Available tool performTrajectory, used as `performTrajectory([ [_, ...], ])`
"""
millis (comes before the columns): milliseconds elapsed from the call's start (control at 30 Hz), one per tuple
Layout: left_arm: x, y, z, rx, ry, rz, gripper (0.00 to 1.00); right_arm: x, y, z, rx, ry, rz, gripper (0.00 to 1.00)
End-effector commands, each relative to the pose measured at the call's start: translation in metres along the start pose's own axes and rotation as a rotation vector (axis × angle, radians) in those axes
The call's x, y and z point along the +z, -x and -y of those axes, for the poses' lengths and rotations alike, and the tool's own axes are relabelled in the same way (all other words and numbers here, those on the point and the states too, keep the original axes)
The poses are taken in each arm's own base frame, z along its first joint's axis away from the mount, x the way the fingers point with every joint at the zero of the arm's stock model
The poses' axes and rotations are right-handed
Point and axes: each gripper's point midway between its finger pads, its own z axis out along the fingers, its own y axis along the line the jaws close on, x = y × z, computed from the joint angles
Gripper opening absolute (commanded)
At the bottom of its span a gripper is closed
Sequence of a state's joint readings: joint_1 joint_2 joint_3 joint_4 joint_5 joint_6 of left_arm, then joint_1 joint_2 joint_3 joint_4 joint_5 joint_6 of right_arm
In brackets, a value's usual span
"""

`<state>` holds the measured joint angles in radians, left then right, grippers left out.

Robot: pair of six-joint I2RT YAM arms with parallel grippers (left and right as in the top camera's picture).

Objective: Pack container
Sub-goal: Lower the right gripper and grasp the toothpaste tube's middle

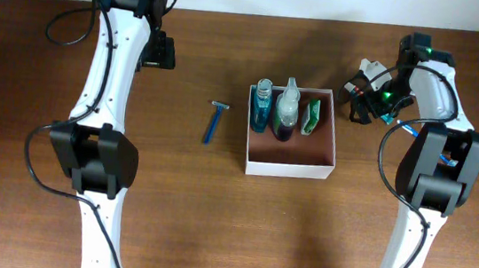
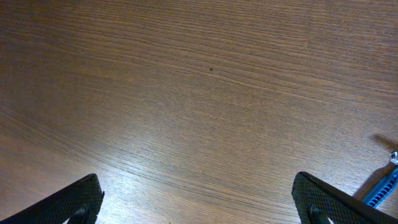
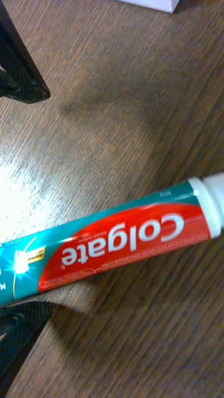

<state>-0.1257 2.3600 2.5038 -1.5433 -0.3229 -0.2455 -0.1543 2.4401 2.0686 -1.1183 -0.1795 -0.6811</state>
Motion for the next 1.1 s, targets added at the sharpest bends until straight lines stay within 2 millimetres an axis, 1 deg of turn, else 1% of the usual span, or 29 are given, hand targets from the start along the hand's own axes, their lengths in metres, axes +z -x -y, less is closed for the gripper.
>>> performTrajectory([
  [0,-0.003,0.002,-0.005,0.005,0.013,0.012,1.0,0.009,0.0,-0.006,-0.017,0.003,-0.02,0.96],
  [133,-0.003,0.002,-0.005,0.005,0.013,0.012,0.99,0.009,0.001,-0.001,-0.027,-0.037,-0.029,0.93],
  [200,-0.003,0.002,-0.005,0.005,0.013,0.012,0.99,0.009,0.002,0.001,-0.029,-0.05,-0.031,0.89],
  [333,-0.003,0.002,-0.005,0.005,0.013,0.011,0.99,0.009,0.005,0.004,-0.031,-0.06,-0.018,0.76],
  [433,-0.003,0.002,-0.006,0.005,0.013,0.011,0.99,0.009,0.009,0.007,-0.034,-0.072,-0.002,0.58],
  [467,-0.003,0.002,-0.006,0.005,0.013,0.011,0.99,0.009,0.01,0.008,-0.035,-0.077,0.004,0.57],
  [567,-0.003,0.002,-0.006,0.005,0.013,0.011,0.99,0.009,0.012,0.009,-0.036,-0.082,0.011,0.57],
  [600,-0.003,0.002,-0.006,0.005,0.013,0.011,0.99,0.009,0.012,0.009,-0.036,-0.081,0.01,0.55],
  [700,-0.003,0.002,-0.006,0.005,0.013,0.012,0.99,0.009,0.012,0.009,-0.036,-0.081,0.01,0.44],
  [900,-0.003,0.003,-0.005,0.003,0.012,0.016,0.99,0.017,0.008,0.007,-0.029,-0.068,-0.007,0.44],
  [1067,-0.003,0.003,-0.005,0.002,0.011,0.019,1.0,0.019,0.006,0.007,-0.028,-0.065,-0.012,0.44],
])
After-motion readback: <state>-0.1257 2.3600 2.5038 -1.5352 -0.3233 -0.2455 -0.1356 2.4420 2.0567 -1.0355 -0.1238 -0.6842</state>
